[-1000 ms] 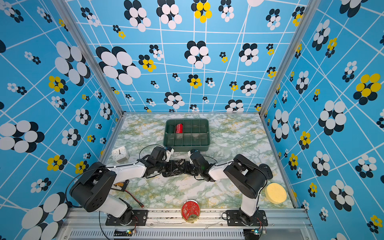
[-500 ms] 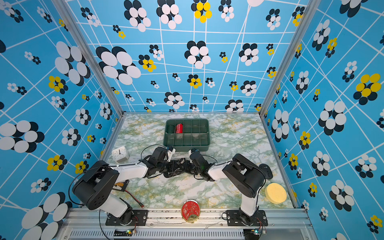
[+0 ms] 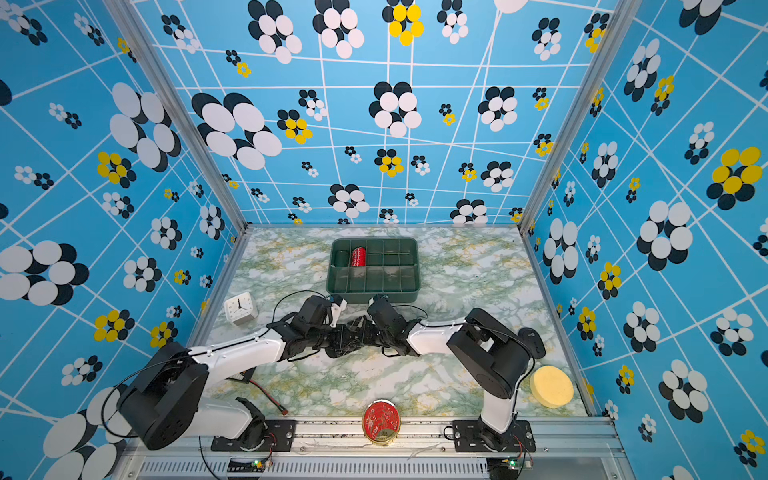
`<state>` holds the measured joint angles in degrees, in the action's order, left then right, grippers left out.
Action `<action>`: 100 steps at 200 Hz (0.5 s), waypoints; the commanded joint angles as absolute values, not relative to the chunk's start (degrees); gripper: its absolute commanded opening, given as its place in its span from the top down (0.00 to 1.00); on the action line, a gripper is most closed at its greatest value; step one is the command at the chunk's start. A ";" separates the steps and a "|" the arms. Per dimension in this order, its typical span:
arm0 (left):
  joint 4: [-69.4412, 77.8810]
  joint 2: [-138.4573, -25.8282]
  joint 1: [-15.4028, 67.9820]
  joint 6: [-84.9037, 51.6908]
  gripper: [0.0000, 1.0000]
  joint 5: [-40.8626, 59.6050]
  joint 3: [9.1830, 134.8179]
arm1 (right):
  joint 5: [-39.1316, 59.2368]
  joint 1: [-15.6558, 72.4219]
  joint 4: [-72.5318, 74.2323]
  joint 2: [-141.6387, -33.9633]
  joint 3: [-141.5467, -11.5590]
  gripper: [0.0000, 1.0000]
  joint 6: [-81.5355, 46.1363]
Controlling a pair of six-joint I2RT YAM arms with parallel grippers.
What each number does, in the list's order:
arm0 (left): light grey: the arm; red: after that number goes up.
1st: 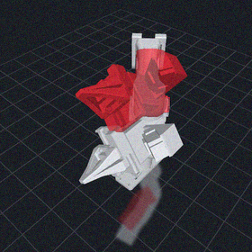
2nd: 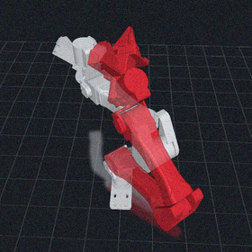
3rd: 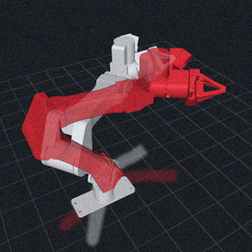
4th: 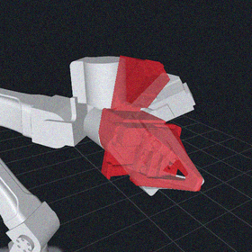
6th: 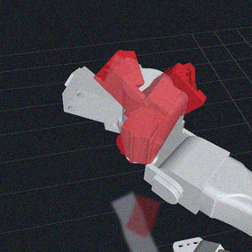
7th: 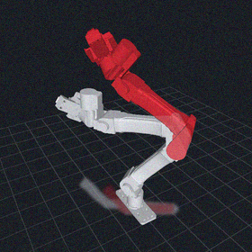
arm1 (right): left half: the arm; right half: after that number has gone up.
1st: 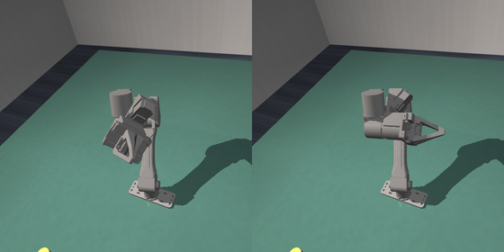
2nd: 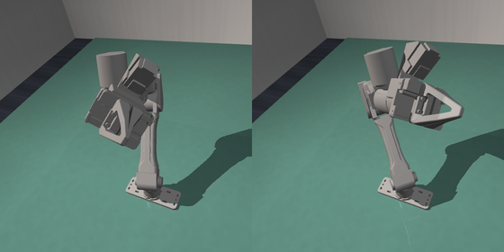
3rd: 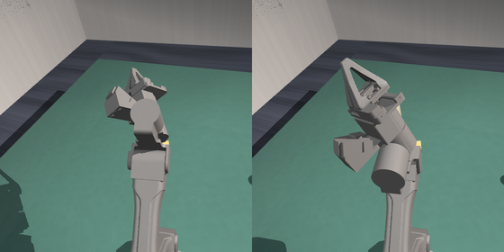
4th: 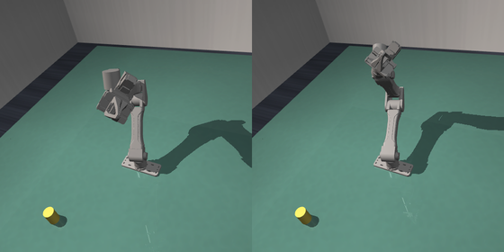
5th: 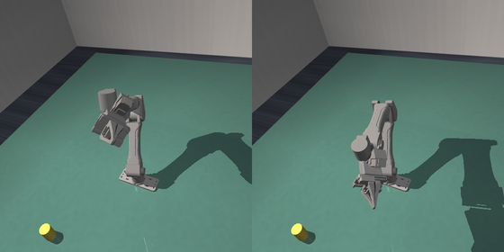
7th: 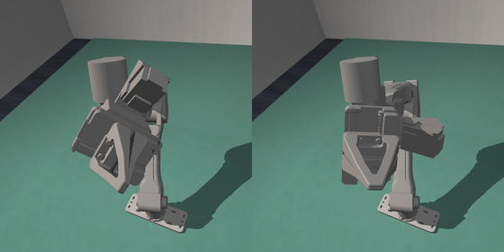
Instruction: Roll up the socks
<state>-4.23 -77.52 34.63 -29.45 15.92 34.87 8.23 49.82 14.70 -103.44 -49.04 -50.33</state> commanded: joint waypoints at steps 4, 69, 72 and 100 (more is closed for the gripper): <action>-11.04 -74.58 35.01 -29.75 0.87 13.83 33.16 | 5.89 50.10 8.18 -104.41 -49.57 0.96 -48.19; -8.45 -74.10 35.16 -32.12 0.97 8.60 26.64 | 6.92 50.05 6.94 -105.03 -50.46 0.96 -46.78; -8.37 -74.09 35.16 -32.21 0.97 8.27 26.63 | 6.94 50.08 6.94 -105.03 -50.53 0.96 -46.74; -7.51 -73.78 35.16 -32.25 0.98 7.08 26.40 | 7.27 50.04 6.69 -105.11 -50.54 0.96 -46.52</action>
